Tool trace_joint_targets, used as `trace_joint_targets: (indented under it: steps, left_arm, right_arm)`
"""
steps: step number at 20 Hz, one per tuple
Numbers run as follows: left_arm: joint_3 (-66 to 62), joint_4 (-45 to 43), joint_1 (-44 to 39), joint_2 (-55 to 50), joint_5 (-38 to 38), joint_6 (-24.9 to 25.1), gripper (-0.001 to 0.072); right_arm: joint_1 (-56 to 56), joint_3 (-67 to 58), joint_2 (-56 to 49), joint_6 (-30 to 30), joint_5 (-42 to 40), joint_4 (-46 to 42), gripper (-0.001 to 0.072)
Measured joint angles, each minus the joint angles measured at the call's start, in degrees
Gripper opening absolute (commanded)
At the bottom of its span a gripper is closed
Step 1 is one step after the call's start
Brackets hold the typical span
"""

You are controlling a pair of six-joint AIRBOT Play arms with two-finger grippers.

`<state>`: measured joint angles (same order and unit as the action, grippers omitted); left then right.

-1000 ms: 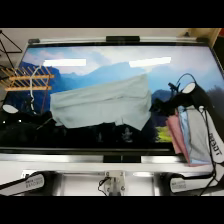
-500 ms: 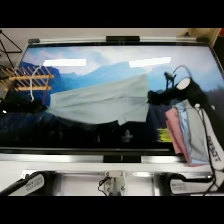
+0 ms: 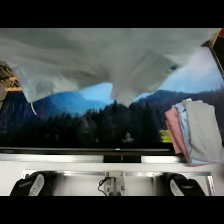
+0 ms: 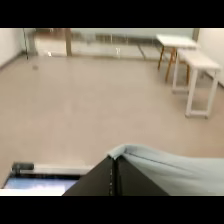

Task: Fold the shirts.

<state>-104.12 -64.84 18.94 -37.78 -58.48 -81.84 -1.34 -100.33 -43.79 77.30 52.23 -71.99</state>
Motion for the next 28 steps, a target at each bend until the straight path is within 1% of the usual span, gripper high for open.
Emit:
trace_joint_targets:
  steps: [1, 3, 6, 8, 11, 13, 15, 17, 19, 22, 24, 26, 28]
  left_arm:
    - [-1.3, -1.7, 0.0, 2.2, -0.5, -2.3, 0.0034]
    - [-2.7, -5.5, 0.0, 4.8, -4.3, -5.8, 0.0035]
    - [-2.9, -8.3, 0.0, 6.1, -10.8, -7.8, 0.0036]
    - [-1.0, -9.2, 0.0, 5.4, -15.0, -7.2, 0.0036]
    - [6.4, -9.9, -0.1, 2.8, -18.8, -4.2, 0.0036]
    - [14.2, -9.9, -0.1, -0.2, -19.7, -2.1, 0.0034]
    - [22.7, -9.9, -0.2, -4.9, -18.2, -0.3, 0.0035]
    - [29.2, -9.5, -1.1, -10.6, -13.1, 0.9, 0.0035]
    - [32.2, -9.5, -2.8, -18.2, -6.9, 1.6, 0.0035]
    - [31.1, -9.2, -5.9, -31.1, 2.2, 2.1, 0.0036]
    - [28.3, -9.1, -7.9, -39.2, 6.9, 2.4, 0.0036]
    - [25.0, -9.1, -9.5, -46.5, 9.6, 2.4, 0.0037]
    - [21.9, -9.0, -10.8, -52.0, 9.9, 2.6, 0.0037]
  right_arm:
    - [0.0, -0.8, 3.3, 1.6, 0.2, -2.3, 0.0069]
    - [0.0, -1.6, 7.4, 4.2, 2.6, -5.8, 0.0069]
    - [0.0, -2.2, 9.0, 6.4, 10.1, -9.2, 0.0070]
    - [0.0, -2.3, 6.8, 7.1, 17.9, -10.6, 0.0070]
    - [0.0, -0.1, -0.2, 7.6, 28.1, -11.4, 0.0070]
    - [0.1, 4.6, -6.3, 7.7, 30.7, -11.3, 0.0070]
    - [0.1, 10.0, -12.8, 7.7, 27.7, -9.7, 0.0070]
    - [0.1, 13.5, -20.5, 7.7, 20.9, -7.6, 0.0070]
    - [0.1, 15.3, -28.5, 7.6, 11.9, -4.5, 0.0070]
    - [0.1, 16.6, -39.1, 7.6, -0.8, -0.1, 0.0070]
    - [0.1, 16.9, -44.6, 7.6, -6.3, 1.6, 0.0070]
    - [0.0, 17.1, -48.8, 8.0, -9.1, 2.8, 0.0070]
    - [0.0, 17.2, -51.2, 8.0, -9.2, 3.5, 0.0071]
